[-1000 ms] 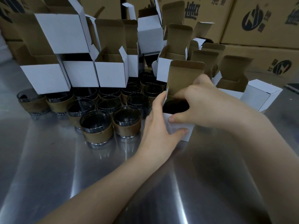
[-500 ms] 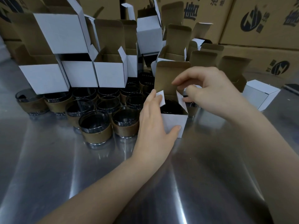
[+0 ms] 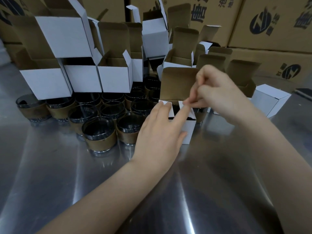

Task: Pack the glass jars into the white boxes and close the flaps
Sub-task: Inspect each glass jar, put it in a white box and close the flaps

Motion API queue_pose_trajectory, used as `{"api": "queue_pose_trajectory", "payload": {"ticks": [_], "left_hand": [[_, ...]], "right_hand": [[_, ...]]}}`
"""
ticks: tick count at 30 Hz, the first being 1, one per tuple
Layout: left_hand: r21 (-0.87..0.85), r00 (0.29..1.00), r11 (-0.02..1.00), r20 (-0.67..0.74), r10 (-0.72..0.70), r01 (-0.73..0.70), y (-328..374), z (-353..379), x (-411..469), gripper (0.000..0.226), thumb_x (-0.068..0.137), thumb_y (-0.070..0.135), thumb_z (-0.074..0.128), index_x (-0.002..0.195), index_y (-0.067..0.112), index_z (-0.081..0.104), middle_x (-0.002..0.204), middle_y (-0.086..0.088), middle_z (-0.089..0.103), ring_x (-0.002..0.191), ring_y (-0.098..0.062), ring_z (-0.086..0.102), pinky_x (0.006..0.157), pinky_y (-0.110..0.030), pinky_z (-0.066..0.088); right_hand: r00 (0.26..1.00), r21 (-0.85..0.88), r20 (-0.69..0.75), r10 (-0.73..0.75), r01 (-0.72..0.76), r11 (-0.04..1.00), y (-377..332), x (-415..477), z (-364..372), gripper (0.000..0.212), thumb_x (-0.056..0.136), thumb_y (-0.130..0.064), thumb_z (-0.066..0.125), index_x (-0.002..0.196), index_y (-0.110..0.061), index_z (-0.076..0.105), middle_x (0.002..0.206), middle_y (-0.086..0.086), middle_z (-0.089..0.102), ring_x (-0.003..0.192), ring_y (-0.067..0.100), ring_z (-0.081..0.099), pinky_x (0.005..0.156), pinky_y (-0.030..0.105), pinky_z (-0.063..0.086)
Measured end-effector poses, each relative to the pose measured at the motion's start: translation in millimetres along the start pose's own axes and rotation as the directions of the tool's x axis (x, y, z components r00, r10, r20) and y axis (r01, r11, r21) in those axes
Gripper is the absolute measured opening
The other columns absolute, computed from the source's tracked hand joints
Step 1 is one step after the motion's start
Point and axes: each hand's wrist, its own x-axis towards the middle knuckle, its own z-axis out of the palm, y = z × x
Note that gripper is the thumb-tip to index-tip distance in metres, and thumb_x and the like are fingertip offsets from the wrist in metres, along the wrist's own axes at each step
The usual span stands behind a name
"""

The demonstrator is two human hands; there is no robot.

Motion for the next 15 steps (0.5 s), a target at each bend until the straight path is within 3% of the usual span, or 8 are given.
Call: {"api": "queue_pose_trajectory", "payload": {"ticks": [3, 6, 7, 9, 10, 12, 14, 15], "left_hand": [[0.040, 1.000, 0.999, -0.021, 0.017, -0.016, 0.8, 6.1, -1.6, 0.052, 0.083, 0.015, 0.075, 0.132, 0.013, 0.059, 0.136, -0.028, 0.052, 0.135, -0.045, 0.042, 0.096, -0.052, 0.048], [0.012, 1.000, 1.000, 0.007, -0.005, 0.005, -1.1, 9.7, -1.5, 0.051, 0.093, 0.018, 0.063, 0.142, 0.018, 0.049, 0.152, -0.022, 0.036, 0.147, -0.038, 0.023, 0.108, -0.046, 0.038], [-0.026, 1.000, 1.000, 0.011, -0.009, 0.010, -1.9, 10.8, -1.9, 0.053, 0.095, 0.020, 0.059, 0.145, 0.021, 0.044, 0.156, -0.018, 0.029, 0.149, -0.034, 0.015, 0.112, -0.042, 0.033], [-0.167, 1.000, 0.986, 0.020, -0.018, 0.021, -2.4, 10.5, -2.6, 0.056, 0.096, 0.023, 0.057, 0.148, 0.023, 0.038, 0.160, -0.010, 0.023, 0.151, -0.024, 0.005, 0.117, -0.028, 0.017], [-0.272, 0.999, 0.961, 0.019, -0.047, 0.051, -2.1, 8.9, -2.8, 0.055, 0.095, 0.025, 0.058, 0.147, 0.023, 0.038, 0.158, -0.006, 0.027, 0.151, -0.021, 0.008, 0.117, -0.021, 0.012], [-0.490, 0.988, 0.863, -0.015, -0.151, 0.125, -1.9, 4.1, -2.9, 0.045, 0.093, 0.028, 0.059, 0.134, 0.026, 0.040, 0.143, 0.000, 0.046, 0.140, -0.013, 0.034, 0.111, -0.013, 0.026], [-0.606, 0.968, 0.779, -0.056, -0.244, 0.161, 0.9, -1.4, -2.8, 0.033, 0.092, 0.033, 0.054, 0.119, 0.032, 0.035, 0.125, 0.008, 0.054, 0.119, -0.001, 0.049, 0.093, -0.005, 0.035], [-0.639, 0.958, 0.749, -0.064, -0.279, 0.175, 2.5, -2.8, -2.4, 0.029, 0.091, 0.035, 0.051, 0.114, 0.036, 0.033, 0.122, 0.011, 0.055, 0.114, 0.003, 0.051, 0.089, -0.003, 0.035]], "right_hand": [[0.991, 0.363, -0.069, 0.114, -0.082, 0.928, 3.5, 4.9, -3.7, 0.019, 0.072, -0.022, 0.048, 0.090, -0.022, 0.040, 0.062, 0.009, 0.063, 0.073, 0.036, 0.073, 0.071, 0.047, 0.061], [0.988, 0.404, -0.051, 0.146, -0.114, 0.908, 8.3, 8.1, -6.6, 0.034, 0.085, -0.054, 0.054, 0.108, -0.029, 0.049, 0.066, 0.004, 0.068, 0.075, 0.033, 0.073, 0.069, 0.043, 0.061], [0.991, 0.366, -0.033, 0.132, -0.111, 0.924, 10.4, 8.0, -6.1, 0.030, 0.088, -0.051, 0.057, 0.107, -0.028, 0.054, 0.069, 0.005, 0.069, 0.074, 0.031, 0.074, 0.071, 0.042, 0.061], [0.996, 0.274, -0.005, 0.088, -0.083, 0.958, 14.4, 7.7, -6.4, 0.014, 0.092, -0.027, 0.066, 0.105, -0.022, 0.061, 0.076, 0.009, 0.070, 0.075, 0.026, 0.073, 0.076, 0.040, 0.061], [0.998, 0.237, 0.006, 0.068, -0.067, 0.969, 15.6, 7.3, -8.1, 0.015, 0.090, -0.015, 0.068, 0.104, -0.017, 0.064, 0.078, 0.011, 0.071, 0.075, 0.025, 0.073, 0.077, 0.039, 0.061], [0.996, 0.198, 0.076, 0.041, -0.055, 0.979, 15.8, 5.7, -14.5, 0.016, 0.087, -0.005, 0.068, 0.102, -0.011, 0.067, 0.080, 0.014, 0.073, 0.079, 0.023, 0.073, 0.080, 0.036, 0.060], [0.984, 0.197, 0.176, 0.038, -0.073, 0.978, 14.2, 3.5, -22.1, 0.019, 0.086, -0.017, 0.071, 0.103, -0.008, 0.070, 0.087, 0.015, 0.074, 0.086, 0.024, 0.073, 0.083, 0.035, 0.060], [0.977, 0.189, 0.212, 0.038, -0.079, 0.979, 13.4, 2.6, -24.6, 0.031, 0.083, -0.029, 0.073, 0.104, -0.006, 0.070, 0.090, 0.017, 0.073, 0.089, 0.025, 0.073, 0.084, 0.034, 0.059]]}}
